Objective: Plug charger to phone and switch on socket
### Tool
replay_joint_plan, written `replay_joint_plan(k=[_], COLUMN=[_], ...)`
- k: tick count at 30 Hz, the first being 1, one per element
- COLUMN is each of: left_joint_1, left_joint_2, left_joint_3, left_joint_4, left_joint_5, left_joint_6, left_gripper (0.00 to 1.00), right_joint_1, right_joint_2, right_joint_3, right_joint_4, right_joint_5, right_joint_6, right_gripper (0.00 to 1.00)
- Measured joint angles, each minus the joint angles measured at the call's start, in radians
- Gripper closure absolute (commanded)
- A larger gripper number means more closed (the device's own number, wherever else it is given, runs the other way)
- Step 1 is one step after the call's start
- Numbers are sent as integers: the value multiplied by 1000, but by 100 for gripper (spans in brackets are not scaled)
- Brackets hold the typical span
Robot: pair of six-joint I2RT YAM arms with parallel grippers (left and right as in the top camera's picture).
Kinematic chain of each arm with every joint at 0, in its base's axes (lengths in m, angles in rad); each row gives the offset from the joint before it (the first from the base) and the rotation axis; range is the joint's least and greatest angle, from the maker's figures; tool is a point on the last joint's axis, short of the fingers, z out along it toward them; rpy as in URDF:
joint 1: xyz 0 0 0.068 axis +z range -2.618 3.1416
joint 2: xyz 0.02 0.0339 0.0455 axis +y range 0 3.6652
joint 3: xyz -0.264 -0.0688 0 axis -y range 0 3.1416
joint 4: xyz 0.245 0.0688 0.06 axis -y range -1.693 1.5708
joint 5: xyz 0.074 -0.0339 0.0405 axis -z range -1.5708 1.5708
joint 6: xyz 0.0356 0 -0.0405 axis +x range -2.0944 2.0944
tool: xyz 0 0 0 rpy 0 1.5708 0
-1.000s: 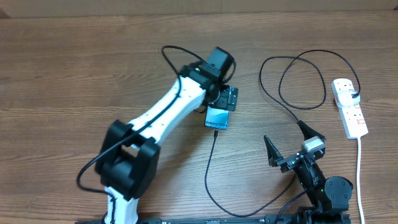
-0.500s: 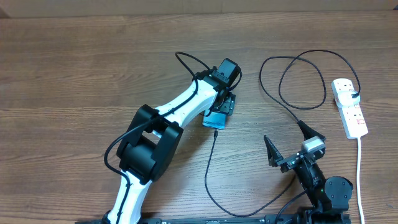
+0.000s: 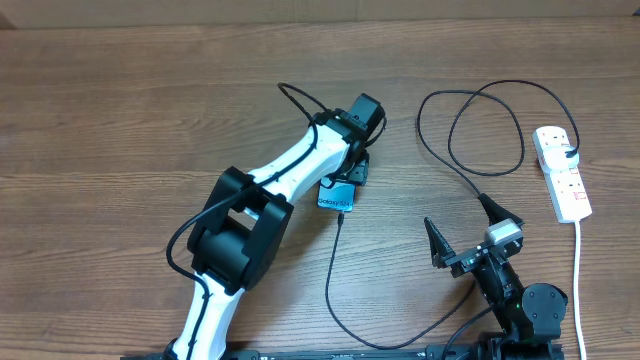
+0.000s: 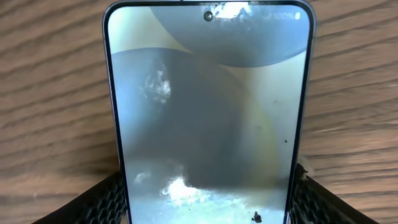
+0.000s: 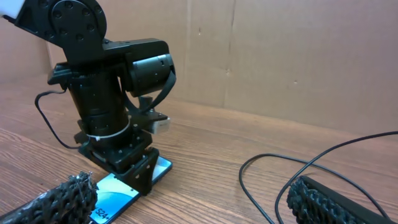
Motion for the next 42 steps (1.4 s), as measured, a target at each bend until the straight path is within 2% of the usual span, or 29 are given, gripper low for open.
replay_joint_plan(k=[5, 14, 19, 22, 23, 24, 33, 42], left_joint_1=[47, 179, 237, 243, 243, 243, 249, 260], left_joint_2=[0, 0, 0, 0, 0, 0, -1, 0], left_joint_3=[7, 12, 11, 10, 10, 10, 10, 8], left_joint_4=[-74, -251, -297, -299, -301, -301, -305, -295], left_joint_5=[33, 66, 67, 66, 63, 61, 56, 87], left_joint_6=[-37, -40, -40, -40, -40, -37, -29, 56], left_gripper=[23, 19, 18, 12, 3, 0, 0, 0], right_joint_1=[0, 0, 0, 0, 0, 0, 0, 0], right_joint_2=[0, 0, 0, 0, 0, 0, 0, 0], right_joint_3=[0, 0, 0, 0, 0, 0, 0, 0], right_joint_4=[0, 0, 0, 0, 0, 1, 0, 0], right_joint_5=[0, 0, 0, 0, 0, 0, 0, 0], right_joint_6=[0, 0, 0, 0, 0, 0, 0, 0], right_gripper=[0, 0, 0, 0, 0, 0, 0, 0])
